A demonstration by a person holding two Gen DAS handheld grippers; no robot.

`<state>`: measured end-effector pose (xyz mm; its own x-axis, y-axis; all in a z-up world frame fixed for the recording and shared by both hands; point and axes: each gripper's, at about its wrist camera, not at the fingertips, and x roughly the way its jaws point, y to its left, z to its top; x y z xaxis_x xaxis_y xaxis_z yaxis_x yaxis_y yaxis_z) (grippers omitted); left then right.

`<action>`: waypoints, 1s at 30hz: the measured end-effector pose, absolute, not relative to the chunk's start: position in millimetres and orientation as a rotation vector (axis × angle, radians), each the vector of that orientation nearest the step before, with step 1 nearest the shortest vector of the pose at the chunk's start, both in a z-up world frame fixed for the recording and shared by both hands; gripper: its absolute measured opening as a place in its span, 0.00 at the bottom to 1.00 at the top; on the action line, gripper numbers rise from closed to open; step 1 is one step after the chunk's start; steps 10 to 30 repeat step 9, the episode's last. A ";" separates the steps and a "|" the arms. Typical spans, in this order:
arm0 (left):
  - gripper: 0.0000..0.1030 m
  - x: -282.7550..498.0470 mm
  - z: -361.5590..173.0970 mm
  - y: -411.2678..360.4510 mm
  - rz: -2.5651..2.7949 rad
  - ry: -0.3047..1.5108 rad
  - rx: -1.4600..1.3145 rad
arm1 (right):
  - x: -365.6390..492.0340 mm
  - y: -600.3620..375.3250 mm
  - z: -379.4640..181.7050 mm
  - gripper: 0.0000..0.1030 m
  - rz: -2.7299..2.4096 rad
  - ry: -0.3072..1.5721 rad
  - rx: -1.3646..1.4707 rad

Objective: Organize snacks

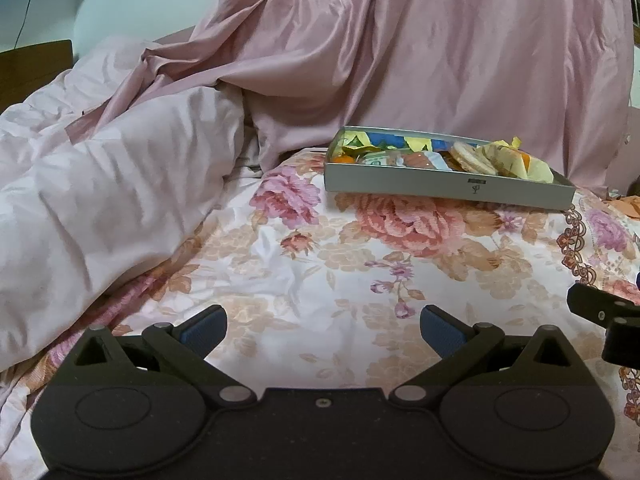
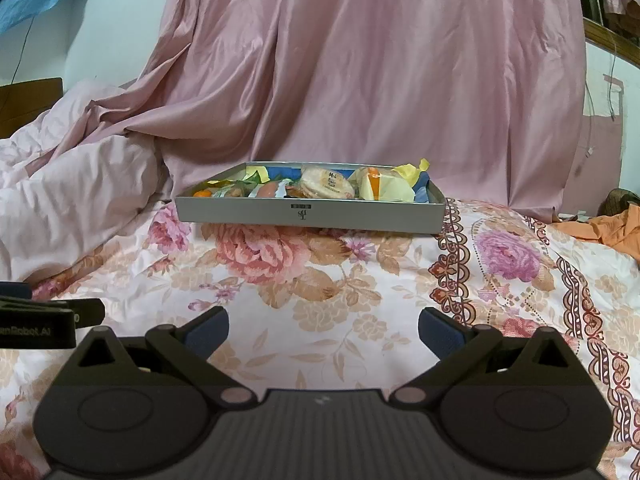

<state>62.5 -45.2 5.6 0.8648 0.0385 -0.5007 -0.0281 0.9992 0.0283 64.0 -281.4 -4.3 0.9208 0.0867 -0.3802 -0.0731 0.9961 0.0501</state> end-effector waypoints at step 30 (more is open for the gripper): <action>0.99 61.8 5.3 -44.5 0.043 0.516 0.031 | 63.8 -281.4 -4.1 1.00 0.082 0.393 0.034</action>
